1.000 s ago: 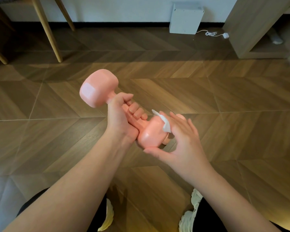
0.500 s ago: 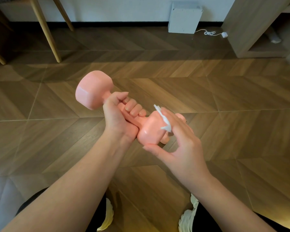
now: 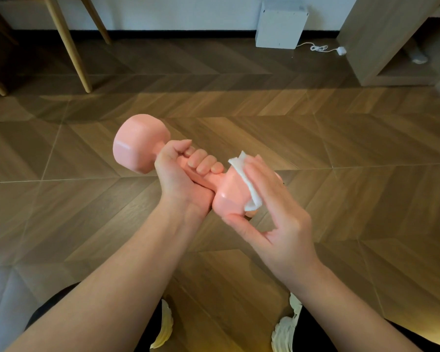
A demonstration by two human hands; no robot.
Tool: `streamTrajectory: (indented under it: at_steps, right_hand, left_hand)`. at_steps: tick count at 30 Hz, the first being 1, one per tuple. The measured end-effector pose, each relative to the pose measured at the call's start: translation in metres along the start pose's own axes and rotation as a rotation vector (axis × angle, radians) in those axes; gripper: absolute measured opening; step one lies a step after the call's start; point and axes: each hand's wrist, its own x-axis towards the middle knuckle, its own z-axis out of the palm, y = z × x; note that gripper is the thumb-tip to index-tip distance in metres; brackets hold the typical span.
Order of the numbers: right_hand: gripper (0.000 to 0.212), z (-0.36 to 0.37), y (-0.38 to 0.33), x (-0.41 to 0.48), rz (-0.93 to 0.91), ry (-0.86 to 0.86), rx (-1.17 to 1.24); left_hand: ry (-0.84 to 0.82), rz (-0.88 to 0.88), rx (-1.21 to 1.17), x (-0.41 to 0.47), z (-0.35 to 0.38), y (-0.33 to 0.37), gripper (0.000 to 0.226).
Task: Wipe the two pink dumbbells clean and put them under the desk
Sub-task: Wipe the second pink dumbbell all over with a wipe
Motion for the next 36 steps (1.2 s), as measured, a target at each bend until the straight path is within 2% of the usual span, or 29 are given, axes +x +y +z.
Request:
streamTrajectory:
  at_steps: [2, 5, 8, 16, 19, 21, 23, 25, 27, 29, 33, 36]
  right_hand:
    - [0.072, -0.002, 0.002, 0.001, 0.068, -0.034, 0.032]
    - [0.081, -0.008, -0.001, 0.006, 0.274, -0.133, 0.14]
    - [0.084, -0.009, 0.0, 0.007, 0.334, -0.151, 0.239]
    - [0.095, -0.004, -0.001, 0.005, 0.138, -0.067, 0.16]
    - [0.088, -0.004, -0.001, 0.007, 0.037, -0.029, 0.056]
    - [0.082, -0.005, 0.003, 0.009, -0.106, -0.013, -0.093]
    - [0.075, -0.005, 0.009, 0.008, -0.236, -0.009, -0.234]
    - [0.071, -0.003, 0.012, 0.006, -0.284, -0.023, -0.301]
    - [0.074, -0.002, 0.011, 0.004, -0.251, -0.07, -0.316]
    - [0.081, -0.001, 0.009, 0.004, -0.133, -0.139, -0.286]
    - [0.094, 0.002, 0.004, 0.005, 0.138, -0.248, -0.052]
    - [0.083, 0.001, 0.0, 0.005, 0.032, -0.213, -0.041]
  left_hand:
    - [-0.025, 0.004, 0.055, -0.001, 0.0, 0.0, 0.033]
    - [-0.068, 0.018, 0.134, -0.003, 0.001, 0.001, 0.031]
    - [-0.11, 0.004, 0.124, -0.003, 0.0, 0.002, 0.03]
    - [-0.18, -0.036, 0.028, -0.004, -0.001, -0.003, 0.031]
    - [-0.104, -0.032, 0.081, -0.004, 0.002, -0.005, 0.028]
    - [-0.032, -0.04, 0.1, -0.003, 0.004, -0.007, 0.027]
    - [0.045, -0.053, 0.125, -0.002, 0.003, -0.008, 0.033]
    - [0.096, -0.104, 0.118, -0.001, 0.002, -0.008, 0.039]
    - [0.128, -0.122, 0.074, 0.0, 0.002, -0.006, 0.04]
    - [0.165, -0.049, 0.083, 0.001, 0.001, -0.006, 0.038]
    - [0.202, 0.081, 0.168, 0.001, -0.002, -0.005, 0.034]
    - [0.195, 0.085, 0.147, 0.001, -0.004, -0.002, 0.033]
